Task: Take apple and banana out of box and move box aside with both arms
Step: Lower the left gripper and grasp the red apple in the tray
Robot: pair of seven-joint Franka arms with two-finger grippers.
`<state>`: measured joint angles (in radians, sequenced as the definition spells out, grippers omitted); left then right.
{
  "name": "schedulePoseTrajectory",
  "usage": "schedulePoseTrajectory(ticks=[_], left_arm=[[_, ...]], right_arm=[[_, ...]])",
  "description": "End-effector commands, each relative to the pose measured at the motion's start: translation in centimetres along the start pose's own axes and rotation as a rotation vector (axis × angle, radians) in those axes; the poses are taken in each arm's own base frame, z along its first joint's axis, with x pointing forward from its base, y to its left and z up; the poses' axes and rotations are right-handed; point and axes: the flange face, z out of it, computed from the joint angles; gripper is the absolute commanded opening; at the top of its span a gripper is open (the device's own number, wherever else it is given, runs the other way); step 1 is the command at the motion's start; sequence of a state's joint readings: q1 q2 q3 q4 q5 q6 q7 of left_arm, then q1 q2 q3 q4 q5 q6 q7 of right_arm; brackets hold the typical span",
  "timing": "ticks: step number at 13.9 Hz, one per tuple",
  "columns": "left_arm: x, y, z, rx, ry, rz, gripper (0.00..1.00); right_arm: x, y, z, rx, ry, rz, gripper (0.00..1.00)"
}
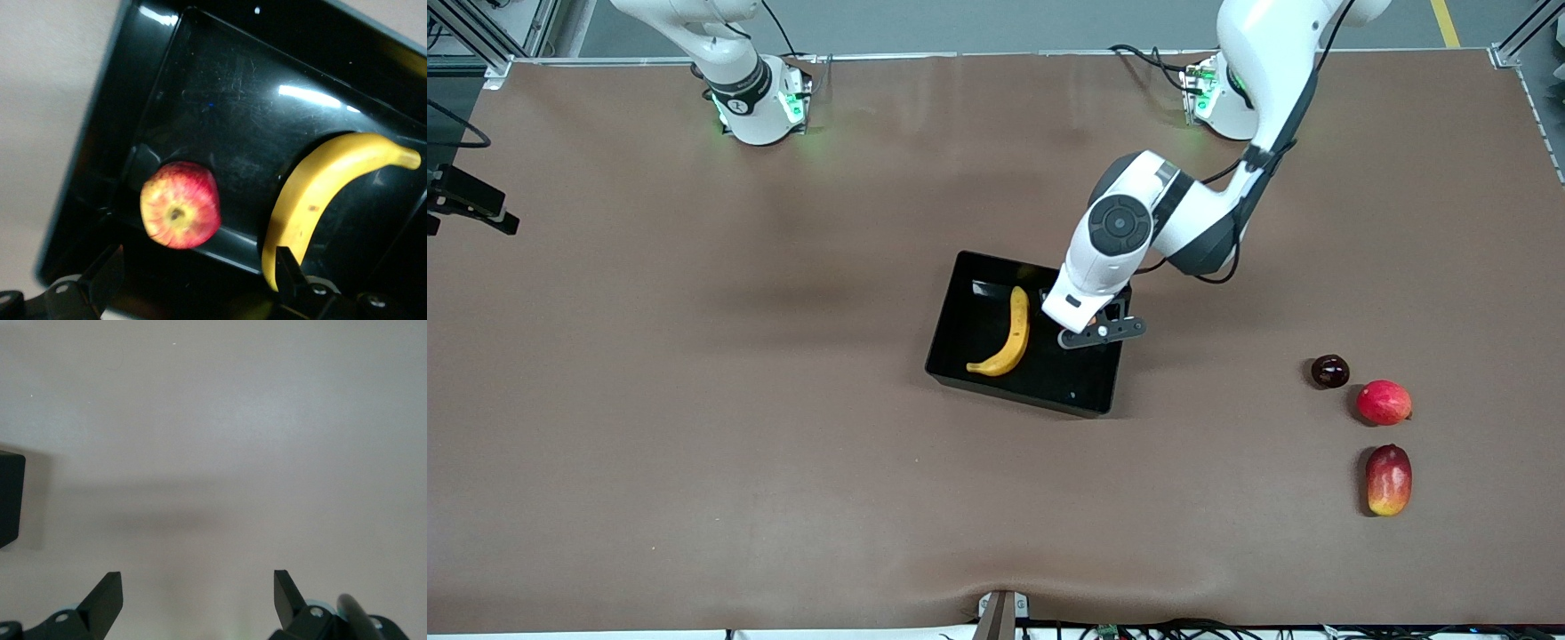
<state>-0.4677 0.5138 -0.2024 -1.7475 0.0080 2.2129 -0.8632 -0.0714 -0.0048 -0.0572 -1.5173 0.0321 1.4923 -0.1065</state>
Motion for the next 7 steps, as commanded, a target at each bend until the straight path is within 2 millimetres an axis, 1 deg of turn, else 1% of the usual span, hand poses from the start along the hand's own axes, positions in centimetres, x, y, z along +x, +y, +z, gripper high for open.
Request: schedulePoseTrajectory(ticks=[1,3,4,7], left_arm=[[-0.3,1.1,2.4,-0.005,0.018,-0.043,1.0],[-0.7,1.1,3.8,0.023,0.016,-0.044,1.0],[-0.8,1.0,4.2,0.041,0.029,-0.031,1.0],[-0.6,0.5,4.3,0.062,0.029,-0.033,1.0]], right_arm=[[0.0,0.2,-0.2,0.004,0.007,0.008,1.0],[0.0,0.2,-0.2,0.004,0.006,0.01,1.0],[0.0,0.2,-0.2,0.004,0.007,0.01,1.0],[0.0,0.2,-0.2,0.004,0.007,0.01,1.0]])
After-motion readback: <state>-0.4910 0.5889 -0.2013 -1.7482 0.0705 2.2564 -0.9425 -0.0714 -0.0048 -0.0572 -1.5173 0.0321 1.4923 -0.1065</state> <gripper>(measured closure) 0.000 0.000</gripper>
